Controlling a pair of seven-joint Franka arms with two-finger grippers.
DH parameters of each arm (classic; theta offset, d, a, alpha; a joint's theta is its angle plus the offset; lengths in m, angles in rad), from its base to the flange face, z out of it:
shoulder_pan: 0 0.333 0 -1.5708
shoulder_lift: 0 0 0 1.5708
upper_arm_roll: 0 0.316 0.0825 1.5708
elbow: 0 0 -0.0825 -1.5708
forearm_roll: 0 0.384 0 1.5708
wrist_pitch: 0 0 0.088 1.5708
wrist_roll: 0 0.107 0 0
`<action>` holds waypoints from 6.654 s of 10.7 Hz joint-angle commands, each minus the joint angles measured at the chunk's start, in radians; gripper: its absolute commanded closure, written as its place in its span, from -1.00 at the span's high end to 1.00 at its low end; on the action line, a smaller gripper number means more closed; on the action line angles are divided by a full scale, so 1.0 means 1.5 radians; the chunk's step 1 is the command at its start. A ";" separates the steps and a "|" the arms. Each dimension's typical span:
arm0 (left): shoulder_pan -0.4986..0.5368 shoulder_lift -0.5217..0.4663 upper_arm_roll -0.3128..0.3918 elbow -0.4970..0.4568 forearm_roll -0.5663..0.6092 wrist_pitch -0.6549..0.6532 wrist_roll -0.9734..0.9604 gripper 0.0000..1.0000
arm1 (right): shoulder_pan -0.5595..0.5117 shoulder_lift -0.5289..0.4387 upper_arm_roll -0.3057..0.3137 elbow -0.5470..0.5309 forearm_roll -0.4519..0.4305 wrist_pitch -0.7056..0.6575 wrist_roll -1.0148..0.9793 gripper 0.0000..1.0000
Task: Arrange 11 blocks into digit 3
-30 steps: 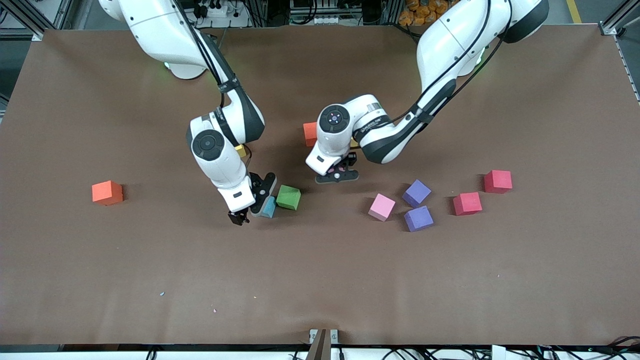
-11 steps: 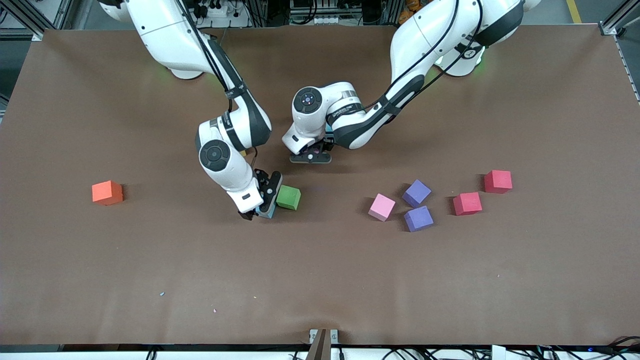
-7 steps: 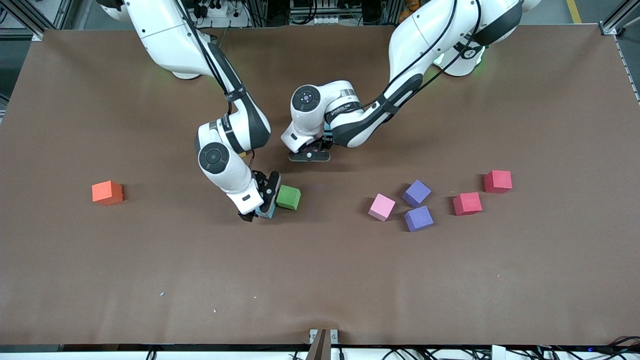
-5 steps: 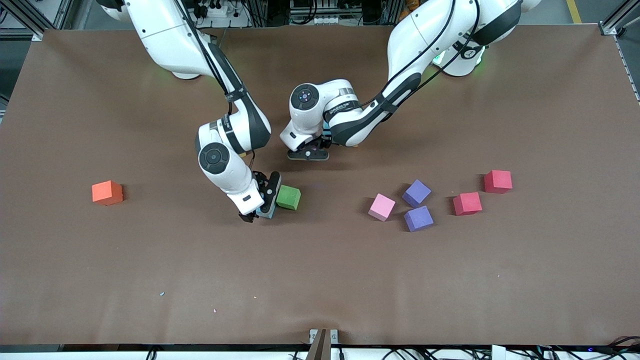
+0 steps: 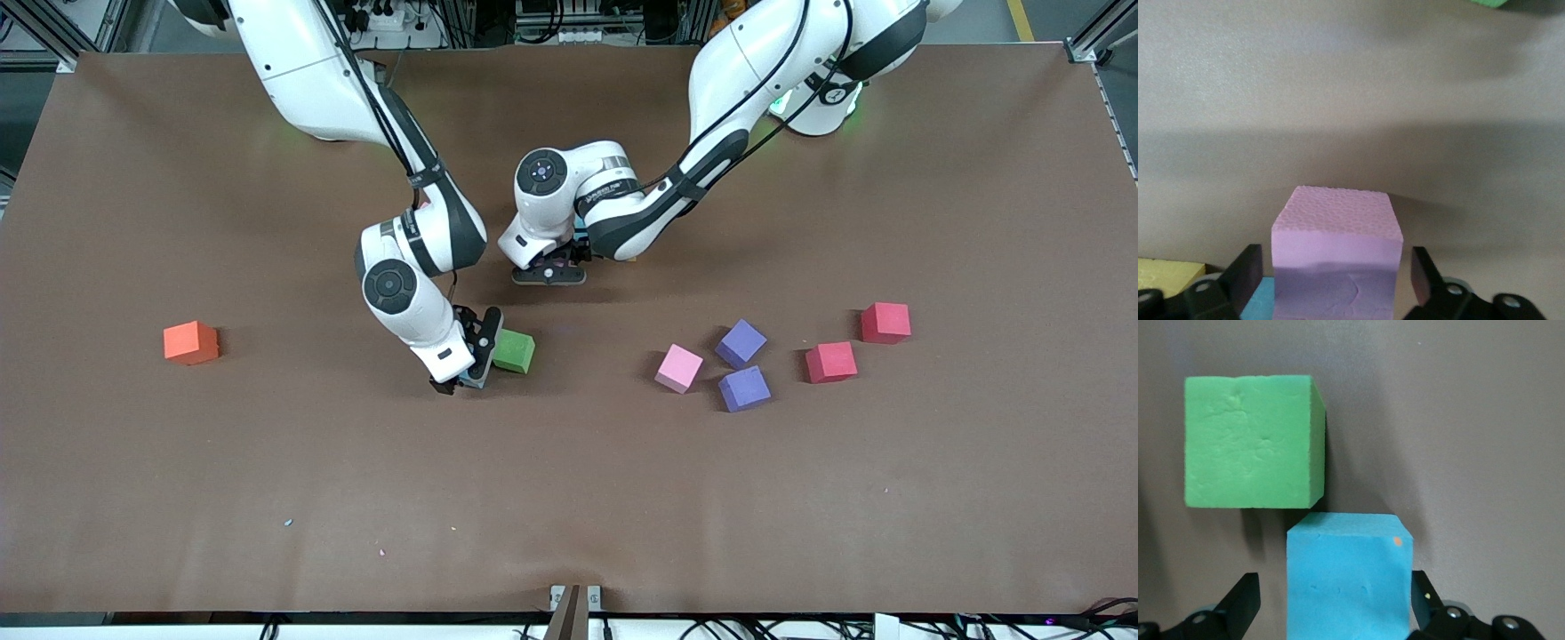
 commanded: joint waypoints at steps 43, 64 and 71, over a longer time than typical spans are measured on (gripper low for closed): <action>0.346 -0.123 0.001 -0.003 -0.027 -0.178 -0.080 1.00 | 0.190 -0.018 0.018 0.006 -0.082 -0.012 1.157 -1.00; 0.282 -0.035 0.035 0.009 -0.020 -0.015 -0.458 1.00 | 0.194 -0.046 0.024 -0.053 -0.089 0.016 1.211 -1.00; 0.281 -0.015 0.035 0.009 -0.020 -0.011 -0.458 1.00 | 0.202 -0.044 0.025 -0.056 -0.090 0.018 1.210 -1.00</action>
